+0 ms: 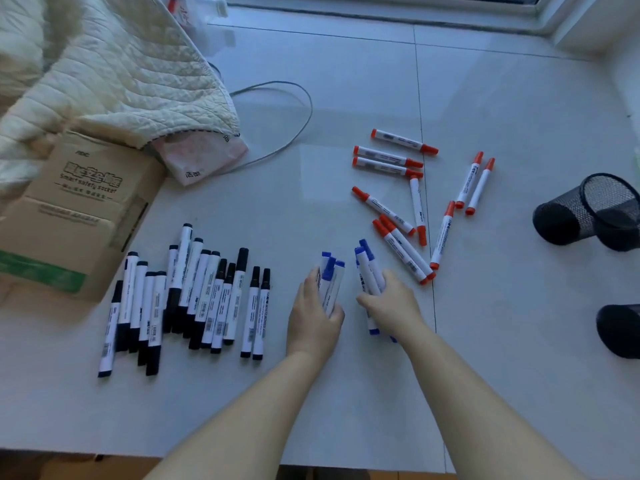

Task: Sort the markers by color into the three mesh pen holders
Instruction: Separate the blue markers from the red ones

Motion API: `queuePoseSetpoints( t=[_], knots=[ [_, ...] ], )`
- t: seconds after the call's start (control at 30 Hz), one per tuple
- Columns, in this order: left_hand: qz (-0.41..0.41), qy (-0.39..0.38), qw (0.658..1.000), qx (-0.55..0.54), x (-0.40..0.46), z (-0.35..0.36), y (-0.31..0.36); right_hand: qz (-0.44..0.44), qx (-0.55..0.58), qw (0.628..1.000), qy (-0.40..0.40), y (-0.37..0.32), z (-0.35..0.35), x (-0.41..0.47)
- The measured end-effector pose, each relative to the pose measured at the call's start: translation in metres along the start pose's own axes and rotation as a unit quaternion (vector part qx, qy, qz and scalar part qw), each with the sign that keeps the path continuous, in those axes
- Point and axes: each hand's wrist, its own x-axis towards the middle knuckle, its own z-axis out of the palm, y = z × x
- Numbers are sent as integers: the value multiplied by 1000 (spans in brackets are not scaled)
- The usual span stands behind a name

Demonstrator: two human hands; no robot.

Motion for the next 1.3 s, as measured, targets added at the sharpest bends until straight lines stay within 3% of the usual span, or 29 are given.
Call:
queuePoseSetpoints(
  t=[0.27,0.5,0.67,0.8,1.3],
  knots=[
    [25,49,981,185,-6,1,-18,-46,41,997,47,17,24,-18],
    [66,57,967,237,-3,-3,-29,-131,-36,972,192,27,53,-22],
    [91,41,961,259,-1,-3,-31,-96,-143,947,271,27,63,-23],
    [95,30,965,243,-2,-3,-31,-70,-214,948,227,30,72,-20],
    [33,-1,985,167,2,-13,-12,-56,-249,951,176,32,72,-31]
  ],
)
